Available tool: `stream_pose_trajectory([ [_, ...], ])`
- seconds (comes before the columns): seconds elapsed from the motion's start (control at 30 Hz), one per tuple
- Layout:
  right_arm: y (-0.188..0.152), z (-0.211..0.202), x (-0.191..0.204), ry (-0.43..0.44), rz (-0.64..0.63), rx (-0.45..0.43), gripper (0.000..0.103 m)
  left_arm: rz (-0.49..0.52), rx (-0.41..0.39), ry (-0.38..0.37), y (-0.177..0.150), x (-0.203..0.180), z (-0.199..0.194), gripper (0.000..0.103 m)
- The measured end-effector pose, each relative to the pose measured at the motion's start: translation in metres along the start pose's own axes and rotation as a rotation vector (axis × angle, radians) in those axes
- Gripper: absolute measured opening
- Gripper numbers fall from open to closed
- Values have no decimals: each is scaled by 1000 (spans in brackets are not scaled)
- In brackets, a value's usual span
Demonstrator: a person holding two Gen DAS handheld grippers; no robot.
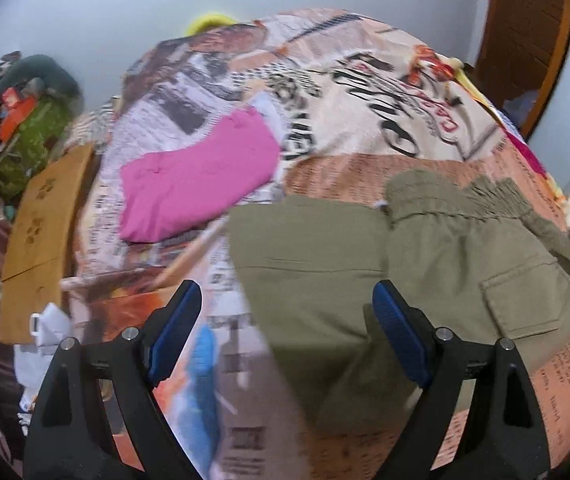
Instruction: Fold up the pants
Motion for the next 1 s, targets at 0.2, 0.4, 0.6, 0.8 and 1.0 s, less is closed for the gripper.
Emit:
stream_pose_trajectory([
  [0.2,-13,5,0,6,47,17,61,-97,47,-37,-12,25,11,89],
  [0.4,-33,30,-1,48,109,108,63,-115,135,-62,-34,21,34,89],
  [0.6,-33,39,0,99,143,123,65,-137,143,-116,-34,15,42,88],
  [0.8,-33,52,0,168,202,148,68,-187,159,-180,-30,13,52,79],
  [1.0,-29,54,0,176,216,146,53,-213,158,-258,-23,0,56,43],
])
Point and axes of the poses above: each gripper's, at about its wrist camera, not at the fingertips, and z roughly the way its jaws point, x to its left, y to its top, the point moved 10 cm from there along z, roughly the way its jaws point, and after that the axes turned 9 degrees about -y, right-handed, at the moved point
